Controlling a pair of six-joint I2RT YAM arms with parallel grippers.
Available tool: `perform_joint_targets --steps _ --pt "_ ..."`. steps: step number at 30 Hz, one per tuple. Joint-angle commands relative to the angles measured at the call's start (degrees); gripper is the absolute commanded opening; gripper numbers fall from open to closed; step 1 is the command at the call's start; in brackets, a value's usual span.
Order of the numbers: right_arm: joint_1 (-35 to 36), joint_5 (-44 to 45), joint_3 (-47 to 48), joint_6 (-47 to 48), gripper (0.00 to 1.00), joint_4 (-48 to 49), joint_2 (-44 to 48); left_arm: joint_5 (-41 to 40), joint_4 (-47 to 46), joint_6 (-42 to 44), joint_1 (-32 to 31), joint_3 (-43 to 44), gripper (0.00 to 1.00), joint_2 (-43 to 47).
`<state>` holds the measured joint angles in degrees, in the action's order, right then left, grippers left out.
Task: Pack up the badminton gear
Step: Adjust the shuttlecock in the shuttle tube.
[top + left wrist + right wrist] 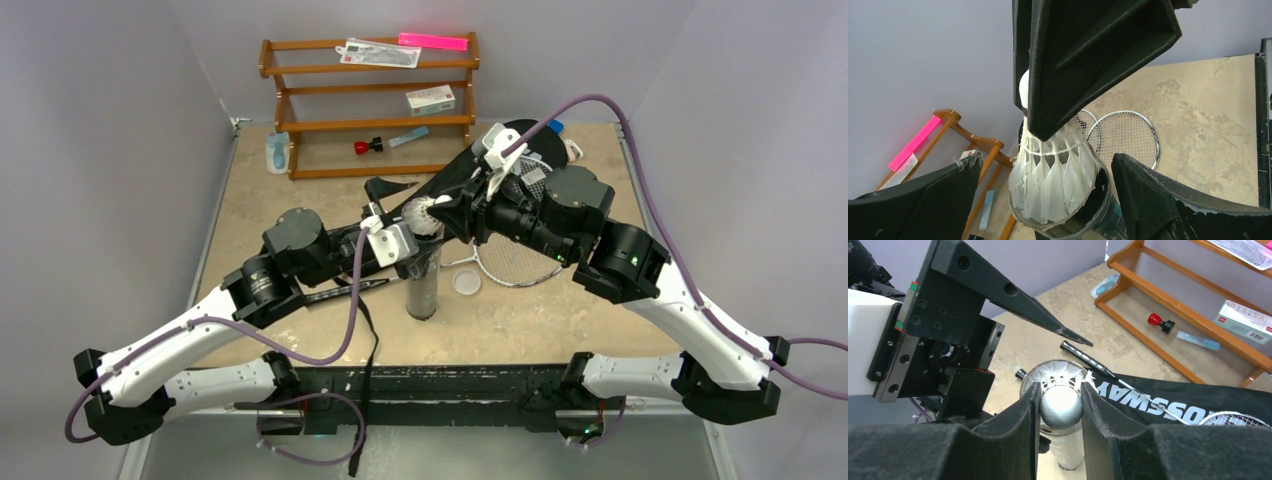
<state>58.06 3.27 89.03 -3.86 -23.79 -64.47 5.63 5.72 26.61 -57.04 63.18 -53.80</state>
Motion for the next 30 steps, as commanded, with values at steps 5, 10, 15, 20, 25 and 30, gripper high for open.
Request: perform_joint_targets --steps 5,10,15,20,25,30 --pt "0.0 -1.1 1.8 0.5 0.0 -0.4 0.7 1.1 1.8 0.6 0.2 3.9 0.97 -2.2" --pt "0.1 -1.2 2.0 0.6 0.0 -0.5 0.5 1.3 2.0 0.5 0.2 3.2 0.89 -2.1" --pt "0.1 -1.1 2.1 0.6 0.0 -0.5 0.3 2.1 1.5 0.4 0.2 2.8 0.72 -2.0" --pt "0.0 -1.2 2.3 0.8 0.0 -0.7 0.2 2.1 1.4 0.2 0.2 2.7 0.57 -2.0" --pt "0.0 -1.9 3.3 0.7 0.0 -1.4 -0.4 2.7 1.5 -0.1 0.2 2.6 0.46 -1.8" --pt "0.1 -3.0 4.9 0.6 0.0 -2.7 -1.3 2.5 0.8 -0.8 0.2 1.8 0.53 -1.5"
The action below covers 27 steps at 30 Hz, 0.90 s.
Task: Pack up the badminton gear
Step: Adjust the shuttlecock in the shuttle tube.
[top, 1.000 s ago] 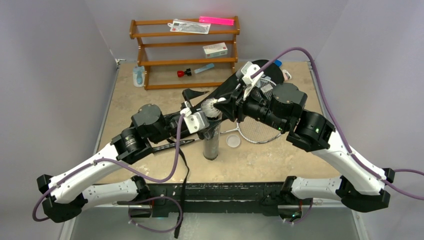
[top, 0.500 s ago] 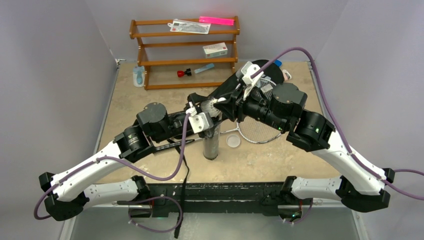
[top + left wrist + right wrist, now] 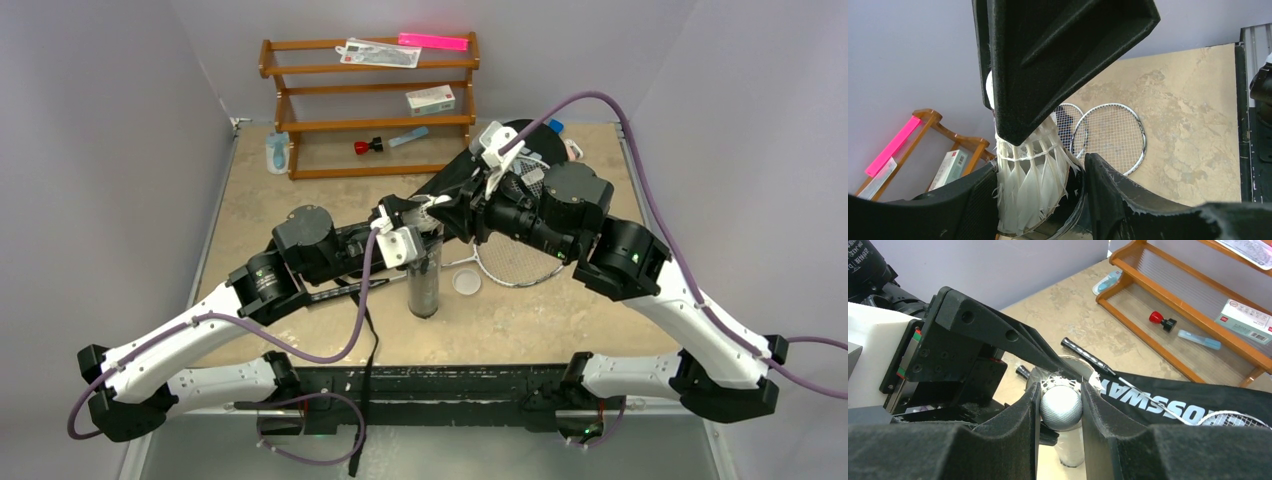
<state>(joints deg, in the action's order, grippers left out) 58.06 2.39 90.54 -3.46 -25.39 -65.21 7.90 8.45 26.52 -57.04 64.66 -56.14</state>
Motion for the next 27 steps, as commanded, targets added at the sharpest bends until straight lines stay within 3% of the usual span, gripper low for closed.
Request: perform_joint_targets --steps 1,6,19,27 --pt "0.0 -2.2 3.6 0.3 0.0 -1.5 -0.8 0.2 -2.2 -0.8 0.2 0.3 0.54 0.9" --pt "0.1 -2.3 4.7 0.2 0.0 -3.1 -1.8 0.0 -2.8 -1.1 0.2 -0.3 0.56 1.0" --pt "0.1 0.4 6.9 0.1 0.0 -7.6 -3.2 -2.2 -3.4 -4.7 0.2 0.0 0.85 1.3" --pt "0.1 1.0 7.1 -0.3 0.0 -8.6 -3.5 -3.8 -3.5 -11.0 0.2 0.5 0.89 2.7"
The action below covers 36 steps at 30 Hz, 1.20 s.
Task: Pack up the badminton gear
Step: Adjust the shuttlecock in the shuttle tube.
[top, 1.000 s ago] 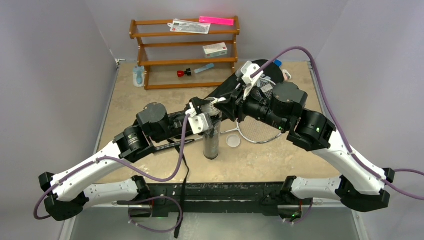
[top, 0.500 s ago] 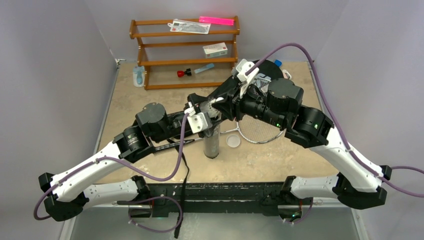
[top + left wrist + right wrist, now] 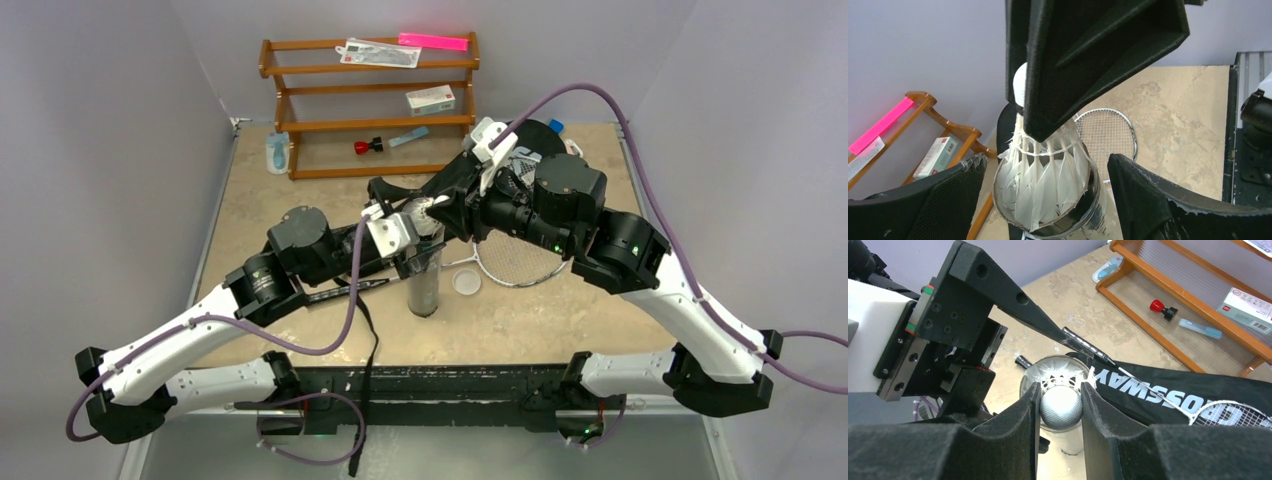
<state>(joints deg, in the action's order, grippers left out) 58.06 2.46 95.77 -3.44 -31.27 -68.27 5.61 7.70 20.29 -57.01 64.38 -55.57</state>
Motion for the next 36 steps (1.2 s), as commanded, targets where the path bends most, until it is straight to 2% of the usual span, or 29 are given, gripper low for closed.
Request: perform_joint_targets --steps 1,6,18,25,36 --pt "0.1 1.1 1.9 -0.3 0.0 -2.9 -0.5 -1.5 -2.5 -5.4 0.2 0.8 0.89 2.6" --pt "0.1 1.7 1.6 -0.9 0.0 -3.1 -0.5 -1.8 -1.0 -7.3 0.2 0.8 0.9 5.6" --pt "0.1 4.1 1.0 -1.5 0.0 -4.2 -0.4 -11.4 3.7 -16.8 0.2 -0.4 0.94 11.4" --pt "0.0 5.0 -1.7 -1.9 0.0 -3.6 1.1 -11.2 6.4 -19.9 0.2 -2.6 0.95 14.0" --pt "0.0 5.7 -0.3 -2.3 0.0 -4.0 0.0 -9.2 7.6 -22.5 0.2 -5.0 0.95 15.0"
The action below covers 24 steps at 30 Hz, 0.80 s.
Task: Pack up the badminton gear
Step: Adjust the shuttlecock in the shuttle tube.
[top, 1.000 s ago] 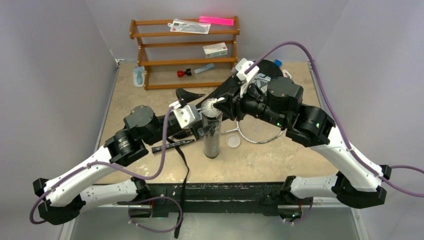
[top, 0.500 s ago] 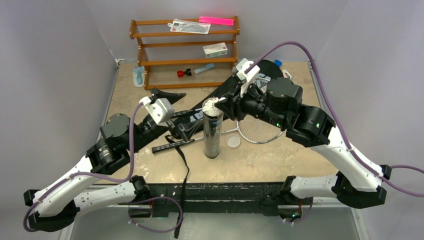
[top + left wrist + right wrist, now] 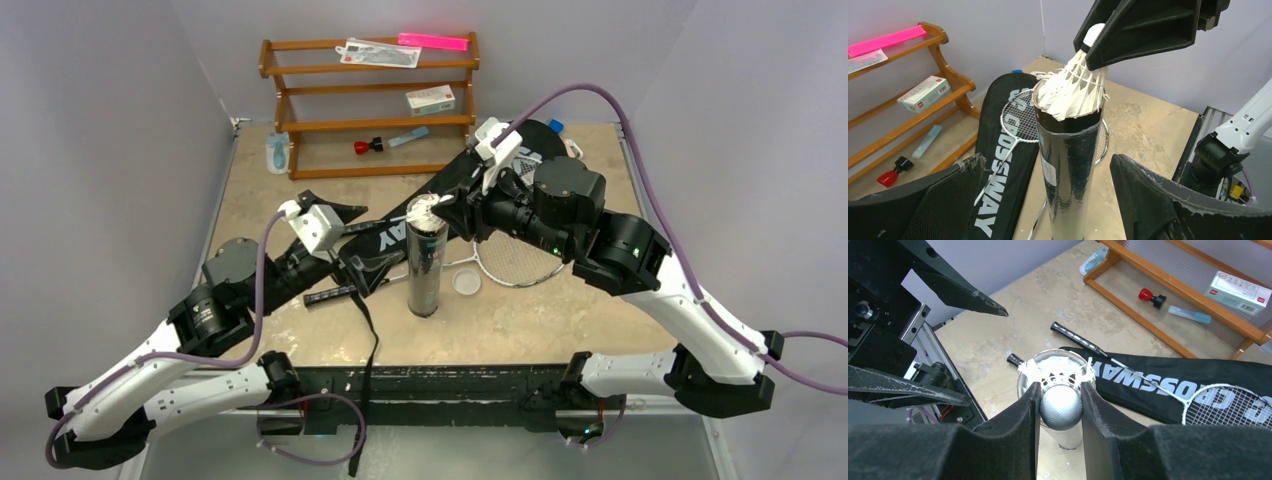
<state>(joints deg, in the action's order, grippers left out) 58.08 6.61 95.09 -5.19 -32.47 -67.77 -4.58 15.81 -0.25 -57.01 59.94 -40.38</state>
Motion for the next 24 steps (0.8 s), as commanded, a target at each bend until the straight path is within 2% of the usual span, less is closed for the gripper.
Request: perform_joint_targets --steps 1,12,24 --pt "0.0 1.5 0.4 -0.5 0.0 -2.8 -0.6 1.1 -0.6 -2.0 0.2 -0.8 0.95 -0.4" --pt "0.0 2.1 0.8 -0.3 0.0 -4.2 0.3 -0.3 -3.1 -3.3 0.2 -2.0 0.96 -4.1" --pt "0.0 2.4 0.4 0.0 0.0 -4.3 1.0 1.1 -7.1 -3.9 0.2 -7.8 0.96 -2.1"
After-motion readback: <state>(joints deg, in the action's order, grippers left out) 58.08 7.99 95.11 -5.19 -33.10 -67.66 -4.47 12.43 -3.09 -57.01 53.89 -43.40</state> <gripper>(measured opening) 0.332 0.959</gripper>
